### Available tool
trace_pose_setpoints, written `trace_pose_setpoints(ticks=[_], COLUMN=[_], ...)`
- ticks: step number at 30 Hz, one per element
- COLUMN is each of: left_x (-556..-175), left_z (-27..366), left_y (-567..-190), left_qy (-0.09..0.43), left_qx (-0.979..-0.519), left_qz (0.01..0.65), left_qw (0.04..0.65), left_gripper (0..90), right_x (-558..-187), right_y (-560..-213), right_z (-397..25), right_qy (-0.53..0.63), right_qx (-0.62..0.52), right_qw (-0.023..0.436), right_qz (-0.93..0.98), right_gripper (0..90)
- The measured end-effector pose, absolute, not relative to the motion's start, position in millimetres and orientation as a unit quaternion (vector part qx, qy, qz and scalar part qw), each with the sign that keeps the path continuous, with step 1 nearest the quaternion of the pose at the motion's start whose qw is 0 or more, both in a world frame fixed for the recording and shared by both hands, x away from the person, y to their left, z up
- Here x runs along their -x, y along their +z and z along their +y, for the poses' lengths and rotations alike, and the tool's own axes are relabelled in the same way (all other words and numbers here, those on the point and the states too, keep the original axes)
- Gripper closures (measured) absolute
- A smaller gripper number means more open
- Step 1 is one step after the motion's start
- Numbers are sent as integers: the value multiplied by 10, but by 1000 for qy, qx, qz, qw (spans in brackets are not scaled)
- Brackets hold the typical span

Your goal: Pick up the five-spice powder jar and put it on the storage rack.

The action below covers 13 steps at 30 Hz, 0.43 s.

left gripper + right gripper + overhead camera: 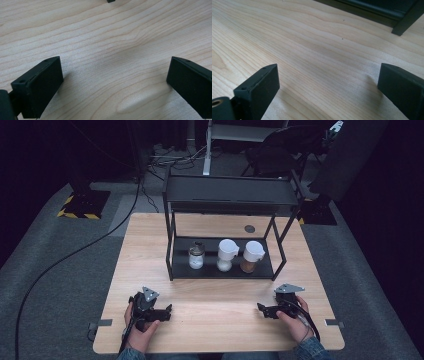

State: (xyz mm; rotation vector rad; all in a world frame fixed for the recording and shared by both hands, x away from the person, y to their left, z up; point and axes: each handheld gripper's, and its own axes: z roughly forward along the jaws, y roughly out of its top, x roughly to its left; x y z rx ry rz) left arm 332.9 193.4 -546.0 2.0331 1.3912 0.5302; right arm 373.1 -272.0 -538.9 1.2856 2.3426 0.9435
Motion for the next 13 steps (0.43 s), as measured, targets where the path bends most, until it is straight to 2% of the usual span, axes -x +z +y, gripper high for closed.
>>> trace_pose_setpoints(ticks=[13], left_x=[-3329], left_z=[1934], left_y=[-5460], left_qy=[200], left_qx=[-768], left_qz=[526], left_qw=[306], left_gripper=[5], right_x=[-3693], right_y=[-5461], right_z=[-2705], right_qy=[337], right_qx=[-436], right_qw=[181], right_qz=[815], right_gripper=[0])
